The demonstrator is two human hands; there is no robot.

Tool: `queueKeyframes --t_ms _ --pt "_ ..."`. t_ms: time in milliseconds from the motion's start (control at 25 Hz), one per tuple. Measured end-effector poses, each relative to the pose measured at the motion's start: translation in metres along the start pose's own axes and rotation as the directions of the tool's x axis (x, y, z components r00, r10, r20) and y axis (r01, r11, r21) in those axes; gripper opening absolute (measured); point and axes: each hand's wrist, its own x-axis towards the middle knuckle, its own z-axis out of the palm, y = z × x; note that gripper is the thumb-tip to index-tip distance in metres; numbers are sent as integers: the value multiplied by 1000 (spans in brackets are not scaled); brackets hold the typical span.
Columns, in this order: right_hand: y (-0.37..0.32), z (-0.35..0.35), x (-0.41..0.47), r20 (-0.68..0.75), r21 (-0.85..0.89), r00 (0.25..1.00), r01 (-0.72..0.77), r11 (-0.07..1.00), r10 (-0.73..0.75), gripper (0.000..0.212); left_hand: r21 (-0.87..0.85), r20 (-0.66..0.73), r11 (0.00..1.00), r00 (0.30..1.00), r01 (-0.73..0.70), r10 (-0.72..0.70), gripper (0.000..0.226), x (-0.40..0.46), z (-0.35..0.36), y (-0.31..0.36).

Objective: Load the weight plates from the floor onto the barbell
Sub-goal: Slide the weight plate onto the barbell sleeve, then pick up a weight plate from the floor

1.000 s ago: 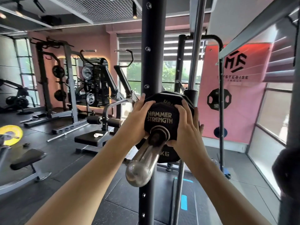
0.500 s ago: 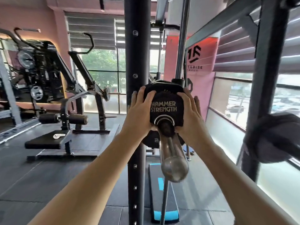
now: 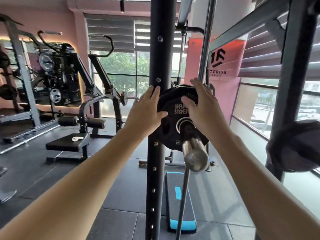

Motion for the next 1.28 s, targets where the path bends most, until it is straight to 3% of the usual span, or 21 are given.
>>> queueKeyframes --t_ms 160,560,880,1280 --pt "-57 6 -6 56 -2 997 56 998 -56 61 144 -107 989 994 33 -18 64 -23 -42 -19" --pt "-135 70 -48 221 79 967 108 991 -123 76 353 -86 903 970 245 -229 75 -102 -98 -101" --pt "-141 164 -55 328 -37 944 64 997 -48 76 421 -12 869 960 260 -281 87 -132 -106 -182" --pt "-91 216 -16 354 -73 930 137 988 -102 72 439 -1 841 936 317 -352 82 -98 -58 -220"
